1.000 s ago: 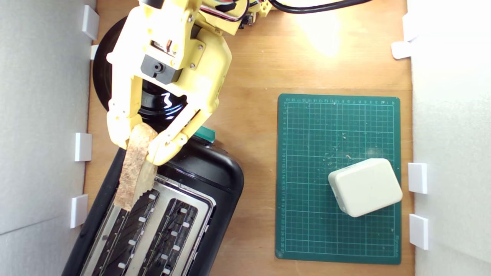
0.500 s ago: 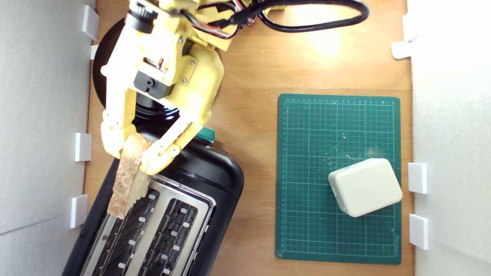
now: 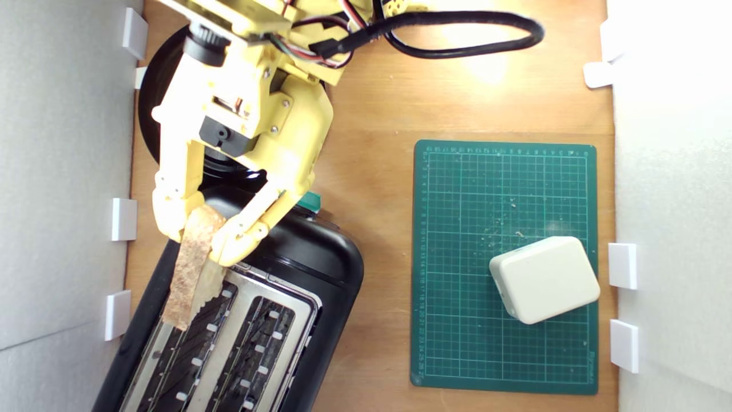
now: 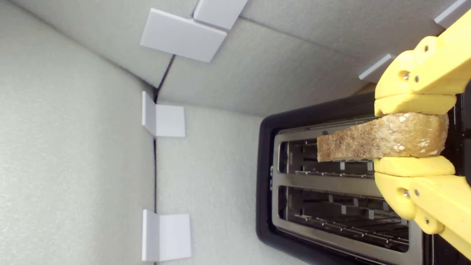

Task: Pick bread and place in toaster

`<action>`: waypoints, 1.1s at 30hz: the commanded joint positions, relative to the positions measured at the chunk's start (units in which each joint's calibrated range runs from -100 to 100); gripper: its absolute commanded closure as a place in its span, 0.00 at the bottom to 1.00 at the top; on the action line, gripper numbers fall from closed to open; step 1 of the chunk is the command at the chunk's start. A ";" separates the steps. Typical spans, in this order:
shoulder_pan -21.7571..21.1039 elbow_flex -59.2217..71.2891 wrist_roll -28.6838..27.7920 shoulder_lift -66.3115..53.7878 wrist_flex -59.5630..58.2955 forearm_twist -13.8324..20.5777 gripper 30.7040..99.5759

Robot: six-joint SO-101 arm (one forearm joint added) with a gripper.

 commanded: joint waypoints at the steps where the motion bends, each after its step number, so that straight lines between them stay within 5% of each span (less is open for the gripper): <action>1: 0.73 -3.49 -0.17 0.12 -2.32 -0.21 0.59; 24: 3.71 -3.49 -0.22 14.68 -7.53 -0.30 0.59; 33: 3.87 -3.40 -0.06 15.84 -9.41 -3.20 0.58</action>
